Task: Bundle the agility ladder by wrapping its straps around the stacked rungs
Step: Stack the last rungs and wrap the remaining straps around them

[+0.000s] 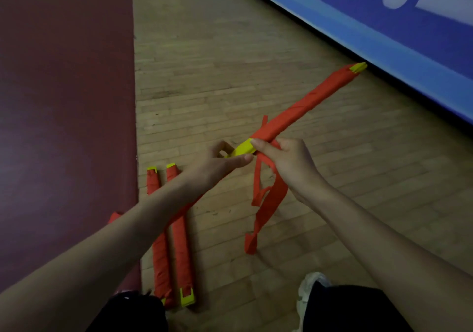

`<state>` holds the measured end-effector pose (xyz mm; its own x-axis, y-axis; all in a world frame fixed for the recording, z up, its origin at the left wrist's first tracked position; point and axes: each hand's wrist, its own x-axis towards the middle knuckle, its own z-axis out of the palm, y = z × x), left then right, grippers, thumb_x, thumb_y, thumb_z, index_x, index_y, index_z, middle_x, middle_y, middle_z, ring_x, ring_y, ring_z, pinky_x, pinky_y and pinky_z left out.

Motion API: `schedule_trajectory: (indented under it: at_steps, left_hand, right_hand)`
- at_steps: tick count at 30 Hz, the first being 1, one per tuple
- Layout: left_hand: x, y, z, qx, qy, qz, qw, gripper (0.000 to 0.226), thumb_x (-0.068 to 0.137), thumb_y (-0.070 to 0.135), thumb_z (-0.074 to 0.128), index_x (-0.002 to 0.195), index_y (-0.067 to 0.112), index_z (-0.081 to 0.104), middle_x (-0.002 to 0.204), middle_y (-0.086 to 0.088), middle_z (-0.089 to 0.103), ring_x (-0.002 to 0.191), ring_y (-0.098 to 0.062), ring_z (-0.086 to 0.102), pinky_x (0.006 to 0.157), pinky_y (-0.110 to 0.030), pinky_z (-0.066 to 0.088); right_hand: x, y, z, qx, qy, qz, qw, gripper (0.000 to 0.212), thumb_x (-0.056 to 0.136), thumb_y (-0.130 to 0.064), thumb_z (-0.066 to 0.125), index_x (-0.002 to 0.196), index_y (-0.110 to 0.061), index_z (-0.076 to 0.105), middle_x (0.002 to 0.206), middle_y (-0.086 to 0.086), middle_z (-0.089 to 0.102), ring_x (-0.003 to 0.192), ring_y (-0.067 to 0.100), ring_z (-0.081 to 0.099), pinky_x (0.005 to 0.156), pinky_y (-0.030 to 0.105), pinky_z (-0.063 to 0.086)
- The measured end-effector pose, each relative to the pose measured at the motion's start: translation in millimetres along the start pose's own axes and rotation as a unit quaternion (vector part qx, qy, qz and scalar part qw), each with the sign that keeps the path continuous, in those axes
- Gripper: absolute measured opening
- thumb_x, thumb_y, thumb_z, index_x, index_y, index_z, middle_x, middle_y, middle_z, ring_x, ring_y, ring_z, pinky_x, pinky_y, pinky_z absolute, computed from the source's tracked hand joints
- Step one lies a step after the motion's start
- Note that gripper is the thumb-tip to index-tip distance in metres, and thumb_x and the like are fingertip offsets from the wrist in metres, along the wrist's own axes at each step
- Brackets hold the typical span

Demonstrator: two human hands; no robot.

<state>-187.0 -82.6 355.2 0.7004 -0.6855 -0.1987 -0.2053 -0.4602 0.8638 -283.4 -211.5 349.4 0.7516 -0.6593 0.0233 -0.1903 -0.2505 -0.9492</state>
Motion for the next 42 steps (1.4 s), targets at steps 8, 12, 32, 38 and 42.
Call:
schedule_trajectory:
  at_steps: [8,12,32,38,42]
  left_hand:
    - [2,-5,-26,-0.017,-0.116,-0.005,0.993,0.046,0.059,0.047,0.086,0.094,0.021,0.071,0.083,0.005,0.072,0.083,-0.013,0.066,0.073,-0.022,0.049]
    - [0,-12,-35,-0.102,-0.23,-0.02,0.968,0.054,0.069,0.042,0.078,0.112,0.01,0.068,0.105,-0.008,0.074,0.098,-0.024,0.07,0.088,-0.035,0.054]
    - [2,-19,-34,-0.217,-0.21,-0.066,0.951,0.03,0.095,0.028,0.052,0.104,0.003,0.065,0.079,-0.005,0.065,0.06,-0.014,0.056,0.051,-0.026,0.05]
    - [4,-18,-22,-0.133,-0.144,-0.035,0.98,0.03,0.098,0.028,0.051,0.103,0.002,0.065,0.078,-0.006,0.065,0.059,-0.015,0.055,0.05,-0.026,0.05]
    - [2,-14,-13,-0.103,-0.113,-0.022,0.988,0.031,0.1,0.03,0.048,0.099,0.003,0.062,0.075,-0.006,0.064,0.056,-0.013,0.054,0.048,-0.024,0.049]
  right_hand:
    - [-6,-13,-6,0.152,-0.107,0.04,0.982,0.016,0.087,-0.015,0.067,0.072,-0.014,0.069,0.041,-0.008,0.038,0.035,0.004,0.032,0.037,0.021,0.022]
    - [-6,-17,-10,0.195,-0.147,0.045,0.969,0.017,0.089,-0.01,0.062,0.072,-0.008,0.062,0.038,-0.007,0.035,0.03,0.003,0.029,0.033,0.017,0.023]
    - [-1,-1,-13,0.05,-0.165,0.039,0.984,0.01,0.087,-0.018,0.069,0.077,-0.015,0.067,0.06,0.001,0.066,0.049,0.011,0.063,0.046,0.02,0.049]
    - [-4,2,-9,-0.047,-0.126,-0.015,0.991,0.021,0.086,-0.026,0.071,0.069,-0.015,0.065,0.049,-0.003,0.061,0.042,0.013,0.058,0.044,0.024,0.049]
    - [-4,1,-10,-0.101,-0.105,-0.051,0.988,0.036,0.084,-0.037,0.07,0.071,-0.004,0.063,0.044,-0.006,0.051,0.039,0.006,0.051,0.044,0.018,0.041]
